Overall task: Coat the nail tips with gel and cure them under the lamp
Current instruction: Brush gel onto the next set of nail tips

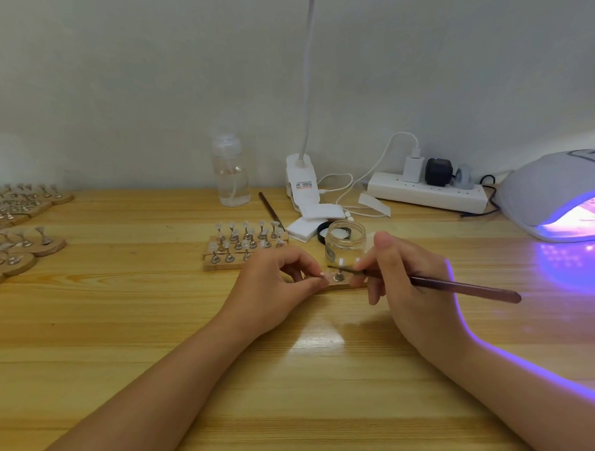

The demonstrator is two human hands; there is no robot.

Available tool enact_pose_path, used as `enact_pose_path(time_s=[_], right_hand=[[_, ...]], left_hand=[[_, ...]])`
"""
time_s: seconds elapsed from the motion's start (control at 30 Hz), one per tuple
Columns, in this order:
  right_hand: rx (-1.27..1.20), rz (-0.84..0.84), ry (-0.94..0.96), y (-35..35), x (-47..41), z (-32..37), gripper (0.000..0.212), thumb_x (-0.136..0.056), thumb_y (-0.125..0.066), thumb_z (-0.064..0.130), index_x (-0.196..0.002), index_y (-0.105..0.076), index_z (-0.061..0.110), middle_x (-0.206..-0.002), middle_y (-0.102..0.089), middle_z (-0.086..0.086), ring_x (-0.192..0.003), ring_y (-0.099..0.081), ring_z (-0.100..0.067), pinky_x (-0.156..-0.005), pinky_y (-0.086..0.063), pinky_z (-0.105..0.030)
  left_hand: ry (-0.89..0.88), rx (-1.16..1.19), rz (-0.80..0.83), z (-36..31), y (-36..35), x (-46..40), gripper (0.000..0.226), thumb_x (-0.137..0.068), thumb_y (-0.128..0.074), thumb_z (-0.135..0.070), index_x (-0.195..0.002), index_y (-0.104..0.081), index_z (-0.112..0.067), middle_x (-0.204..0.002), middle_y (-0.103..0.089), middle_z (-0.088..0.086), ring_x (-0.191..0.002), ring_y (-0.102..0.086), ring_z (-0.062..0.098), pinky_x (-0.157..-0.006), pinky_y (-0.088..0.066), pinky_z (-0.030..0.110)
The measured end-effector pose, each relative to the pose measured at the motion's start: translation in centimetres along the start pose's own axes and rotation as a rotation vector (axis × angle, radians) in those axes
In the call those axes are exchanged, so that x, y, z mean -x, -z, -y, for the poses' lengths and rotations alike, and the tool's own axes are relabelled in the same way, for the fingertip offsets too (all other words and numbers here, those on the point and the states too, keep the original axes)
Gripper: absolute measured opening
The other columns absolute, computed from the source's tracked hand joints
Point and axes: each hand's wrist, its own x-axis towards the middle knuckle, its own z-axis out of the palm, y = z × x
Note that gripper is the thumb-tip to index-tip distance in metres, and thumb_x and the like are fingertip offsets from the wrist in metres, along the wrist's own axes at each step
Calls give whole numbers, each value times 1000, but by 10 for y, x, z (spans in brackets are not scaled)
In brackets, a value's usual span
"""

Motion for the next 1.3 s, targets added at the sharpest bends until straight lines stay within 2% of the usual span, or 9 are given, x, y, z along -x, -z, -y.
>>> enact_pose_path(time_s=[0.17,0.27,0.43,0.53,0.67,0.83,1.0,1.1,1.3], right_hand=[[-15,18,-43,-2,1,1,44,-89,-47,40,-58,-63,13,-55,-63,-6,-36,-49,-4,-42,-42,-17],[27,-4,3,-1,0,-1,39,-93,-47,32,-63,-63,14,-57,-64,-2,-39,-51,-5,-44,-43,-16],[-16,22,-38,-2,1,0,43,-86,-47,41,-57,-63,14,-53,-62,-7,-36,-49,-4,-41,-42,-16],[21,3,1,-1,0,-2,38,-88,-46,35,-64,-64,11,-59,-65,-3,-39,-53,-7,-44,-44,-17],[-22,22,-74,-2,0,0,40,-81,-47,42,-58,-64,14,-53,-64,-6,-35,-53,-11,-40,-43,-17],[-11,-3,-34,-2,0,-2,37,-85,-46,33,-65,-65,9,-55,-64,-5,-41,-58,-9,-45,-43,-12],[9,19,-10,-2,1,-2,42,-92,-46,30,-60,-64,10,-56,-64,-6,-39,-55,-11,-43,-46,-20],[22,6,-1,-2,-1,-4,38,-91,-45,28,-64,-64,9,-59,-64,-3,-44,-59,-11,-48,-46,-16],[39,14,6,-2,1,-3,39,-92,-45,29,-62,-64,12,-58,-64,-1,-41,-56,-8,-47,-47,-20]], left_hand=[[13,-7,8,0,0,0,23,-71,-76,-13,-64,-61,-29,-53,-55,-30,-49,-46,-9,-50,-35,4],[20,-6,2,1,0,-1,25,-70,-76,-13,-63,-61,-31,-51,-54,-29,-49,-46,-8,-50,-35,5],[26,-14,5,0,0,-1,24,-71,-76,-14,-63,-61,-31,-50,-53,-29,-50,-46,-7,-51,-34,5],[28,-7,5,0,0,-1,24,-71,-76,-14,-63,-61,-31,-51,-54,-29,-51,-46,-7,-51,-34,5],[32,-8,11,-1,0,0,22,-71,-76,-14,-64,-62,-30,-50,-53,-28,-49,-46,-6,-50,-34,6],[41,2,-11,0,0,-1,24,-70,-76,-13,-61,-62,-29,-47,-53,-25,-48,-45,-5,-49,-34,7],[44,0,-1,0,0,-1,23,-70,-76,-13,-63,-62,-30,-48,-53,-26,-48,-45,-5,-48,-34,6],[47,12,0,1,0,-1,22,-70,-76,-13,-63,-62,-28,-46,-52,-25,-46,-44,-3,-48,-33,7],[42,5,-3,1,0,-1,25,-70,-76,-14,-61,-61,-31,-48,-53,-26,-47,-44,-3,-48,-33,7]])
